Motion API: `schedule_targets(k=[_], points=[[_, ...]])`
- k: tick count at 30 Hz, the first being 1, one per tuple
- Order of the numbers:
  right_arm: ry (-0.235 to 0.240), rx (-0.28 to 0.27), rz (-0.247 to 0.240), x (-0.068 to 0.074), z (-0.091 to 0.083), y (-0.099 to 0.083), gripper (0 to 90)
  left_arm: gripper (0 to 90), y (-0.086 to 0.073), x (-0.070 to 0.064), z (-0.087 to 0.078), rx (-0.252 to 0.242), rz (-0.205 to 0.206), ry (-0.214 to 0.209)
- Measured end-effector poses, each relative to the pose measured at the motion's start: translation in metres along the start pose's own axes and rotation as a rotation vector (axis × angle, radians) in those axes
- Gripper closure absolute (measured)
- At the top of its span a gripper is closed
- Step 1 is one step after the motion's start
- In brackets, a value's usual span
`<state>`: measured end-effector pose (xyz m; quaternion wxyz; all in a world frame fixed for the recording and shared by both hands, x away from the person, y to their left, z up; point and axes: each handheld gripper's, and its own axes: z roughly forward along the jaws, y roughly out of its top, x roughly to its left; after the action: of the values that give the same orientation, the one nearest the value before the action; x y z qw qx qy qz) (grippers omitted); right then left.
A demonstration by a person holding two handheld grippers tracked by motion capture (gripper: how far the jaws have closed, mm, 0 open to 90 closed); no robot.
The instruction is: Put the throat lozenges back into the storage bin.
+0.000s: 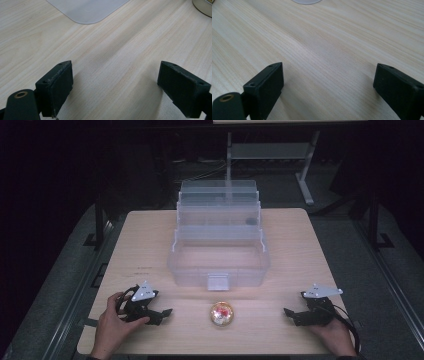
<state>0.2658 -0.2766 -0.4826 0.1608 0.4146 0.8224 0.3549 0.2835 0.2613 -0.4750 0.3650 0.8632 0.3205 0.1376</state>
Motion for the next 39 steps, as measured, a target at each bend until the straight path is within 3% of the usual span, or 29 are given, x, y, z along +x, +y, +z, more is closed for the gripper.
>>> schedule_targets(k=[10, 23, 29, 39], points=[[0.001, 0.003, -0.001, 0.000, -0.001, 0.000, 9.4, 12.2, 0.000, 0.000, 0.000, -0.001, -0.001, -0.001], [0.015, 0.089, -0.012, 0.006, -0.004, 0.009, 14.1, 12.2, 0.000, 0.000, 0.000, -0.001, -0.001, 0.000], [0.025, 0.079, -0.005, 0.009, -0.008, 0.013, 14.1, 12.1, 0.000, 0.000, 0.000, -0.001, -0.001, 0.000], [0.048, 0.075, -0.039, 0.018, -0.011, 0.026, 14.5, 12.2, 0.000, 0.000, 0.000, -0.001, -0.001, 0.000]])
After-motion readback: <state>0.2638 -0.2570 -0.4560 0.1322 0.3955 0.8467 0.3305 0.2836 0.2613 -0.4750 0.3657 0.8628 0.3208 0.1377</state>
